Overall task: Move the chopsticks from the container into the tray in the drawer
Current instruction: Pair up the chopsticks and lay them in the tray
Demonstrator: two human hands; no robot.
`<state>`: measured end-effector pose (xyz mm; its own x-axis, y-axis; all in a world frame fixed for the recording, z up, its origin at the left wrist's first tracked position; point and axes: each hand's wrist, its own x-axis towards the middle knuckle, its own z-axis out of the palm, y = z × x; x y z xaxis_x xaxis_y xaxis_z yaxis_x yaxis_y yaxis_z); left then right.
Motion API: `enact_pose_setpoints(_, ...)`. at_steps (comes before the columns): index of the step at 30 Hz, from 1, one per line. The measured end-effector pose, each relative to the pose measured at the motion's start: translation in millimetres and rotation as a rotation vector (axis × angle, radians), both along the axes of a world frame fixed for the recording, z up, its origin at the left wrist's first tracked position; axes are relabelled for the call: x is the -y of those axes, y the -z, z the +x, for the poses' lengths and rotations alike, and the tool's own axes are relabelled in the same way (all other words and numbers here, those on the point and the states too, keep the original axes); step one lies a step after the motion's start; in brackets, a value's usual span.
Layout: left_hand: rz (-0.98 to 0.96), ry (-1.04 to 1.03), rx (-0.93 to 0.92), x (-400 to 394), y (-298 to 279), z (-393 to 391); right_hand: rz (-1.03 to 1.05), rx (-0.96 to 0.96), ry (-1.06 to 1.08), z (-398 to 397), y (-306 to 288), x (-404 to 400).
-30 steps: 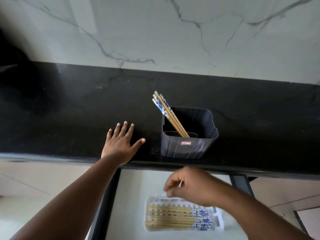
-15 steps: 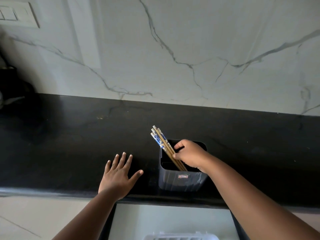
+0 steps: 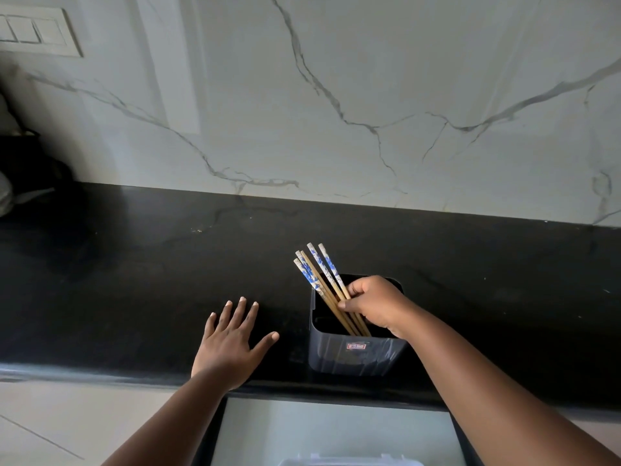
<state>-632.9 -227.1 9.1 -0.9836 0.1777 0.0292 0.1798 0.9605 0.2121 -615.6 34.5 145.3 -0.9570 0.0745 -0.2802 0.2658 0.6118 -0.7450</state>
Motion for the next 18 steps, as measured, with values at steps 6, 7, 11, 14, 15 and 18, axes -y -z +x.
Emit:
enact_pose_setpoints(6, 0.013, -0.001, -0.009, -0.1, 2.4, -0.1, 0.003, -0.122, 0.018, 5.6, -15.8, -6.1)
enact_pose_setpoints(7, 0.014, -0.001, -0.009, 0.4, 2.9, -0.5, -0.005, -0.159, 0.016, 7.2, -21.7, -7.0)
enact_pose_setpoints(11, 0.02, 0.004, 0.004, 1.9, 3.4, -2.2, -0.134, -0.303, 0.04, 17.1, -50.5, -9.2)
enact_pose_setpoints(14, -0.008, 0.014, 0.048, 2.0, 1.7, -1.2, -0.277, -0.371, 0.069, 27.7, -72.9, -10.3)
enact_pose_setpoints(15, -0.02, 0.016, 0.076, 1.0, -0.9, -0.5, -0.322, -0.386, 0.081, 31.2, -80.0, -11.1)
enact_pose_setpoints(18, 0.028, 0.016, 0.121, -3.2, -18.6, 0.9, -0.452, -0.39, 0.101, 38.8, -99.2, -12.2)
